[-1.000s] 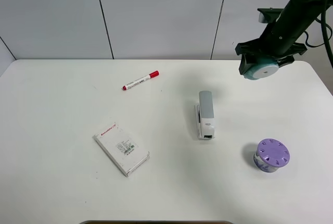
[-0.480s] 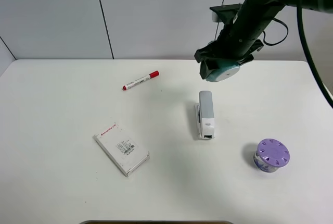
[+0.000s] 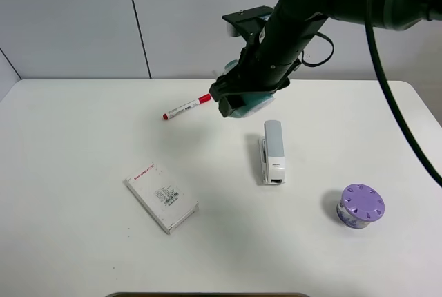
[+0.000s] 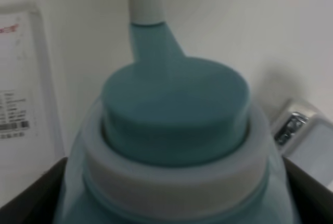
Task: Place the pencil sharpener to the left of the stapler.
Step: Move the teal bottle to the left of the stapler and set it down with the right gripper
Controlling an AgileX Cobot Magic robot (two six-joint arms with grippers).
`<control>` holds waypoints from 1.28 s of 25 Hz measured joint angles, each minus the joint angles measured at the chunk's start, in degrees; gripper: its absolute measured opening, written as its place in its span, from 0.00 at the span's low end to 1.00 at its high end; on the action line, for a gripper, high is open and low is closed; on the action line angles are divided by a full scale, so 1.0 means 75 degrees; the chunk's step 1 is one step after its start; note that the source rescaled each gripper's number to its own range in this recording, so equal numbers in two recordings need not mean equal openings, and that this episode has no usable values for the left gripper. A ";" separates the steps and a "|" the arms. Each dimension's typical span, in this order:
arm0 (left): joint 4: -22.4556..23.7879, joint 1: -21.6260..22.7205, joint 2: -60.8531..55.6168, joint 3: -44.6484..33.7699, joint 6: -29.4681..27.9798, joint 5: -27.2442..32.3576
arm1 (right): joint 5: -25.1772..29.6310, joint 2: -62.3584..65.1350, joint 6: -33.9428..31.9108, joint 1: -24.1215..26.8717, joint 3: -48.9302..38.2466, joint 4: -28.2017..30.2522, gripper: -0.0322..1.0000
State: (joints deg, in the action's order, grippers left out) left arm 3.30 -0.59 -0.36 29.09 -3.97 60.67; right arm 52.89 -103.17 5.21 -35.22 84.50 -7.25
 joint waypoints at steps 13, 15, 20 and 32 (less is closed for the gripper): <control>0.0000 0.0000 0.0000 0.0000 0.0000 0.0000 | 0.0082 -0.0953 0.0000 -0.0365 0.0000 -0.0082 0.03; 0.0000 0.0000 0.0000 0.0000 0.0000 0.0000 | 0.0099 -0.1060 0.0000 -0.0365 0.0000 -0.0082 0.03; 0.0000 0.0000 0.0000 0.0000 0.0000 0.0000 | 0.0054 -0.1382 0.0000 -0.0365 0.0000 -0.0202 0.03; 0.0000 0.0000 0.0000 0.0000 0.0000 0.0000 | -0.0096 -0.1946 0.0007 -0.0365 0.0000 -0.0257 0.03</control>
State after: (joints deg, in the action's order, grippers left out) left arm 3.30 -0.59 -0.36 29.09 -3.97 60.67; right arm 52.17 -117.76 5.26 -37.95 84.50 -9.18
